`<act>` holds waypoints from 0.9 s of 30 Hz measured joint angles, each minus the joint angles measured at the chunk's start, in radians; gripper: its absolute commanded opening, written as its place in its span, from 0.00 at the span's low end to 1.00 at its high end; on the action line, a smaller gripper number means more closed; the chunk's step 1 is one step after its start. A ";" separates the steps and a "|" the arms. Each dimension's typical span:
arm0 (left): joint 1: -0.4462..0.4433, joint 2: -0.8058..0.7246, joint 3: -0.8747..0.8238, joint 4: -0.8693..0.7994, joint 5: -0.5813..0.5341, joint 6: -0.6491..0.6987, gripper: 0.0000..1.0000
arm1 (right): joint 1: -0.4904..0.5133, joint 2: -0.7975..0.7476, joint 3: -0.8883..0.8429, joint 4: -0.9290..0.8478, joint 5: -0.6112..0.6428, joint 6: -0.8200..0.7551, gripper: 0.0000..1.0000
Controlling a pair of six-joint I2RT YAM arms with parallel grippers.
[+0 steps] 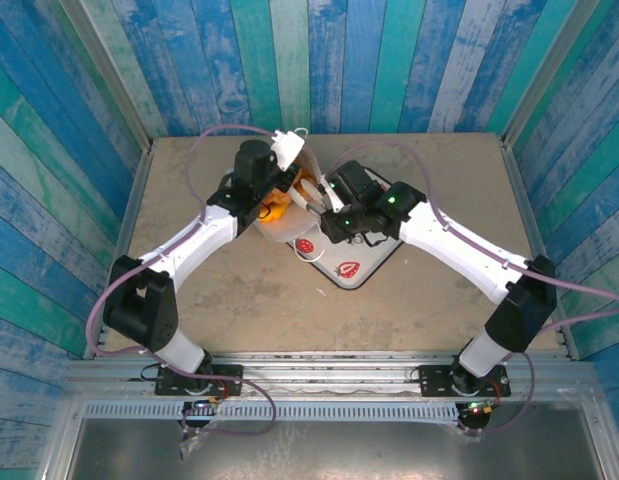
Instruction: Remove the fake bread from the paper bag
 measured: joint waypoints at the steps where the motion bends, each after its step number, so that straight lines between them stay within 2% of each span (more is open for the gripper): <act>1: 0.000 0.000 0.000 0.000 0.002 0.000 0.00 | 0.000 0.014 0.013 0.001 0.009 0.000 0.47; 27: 0.000 0.000 0.000 -0.004 0.010 0.000 0.00 | -0.017 0.190 0.169 0.006 0.049 -0.039 0.48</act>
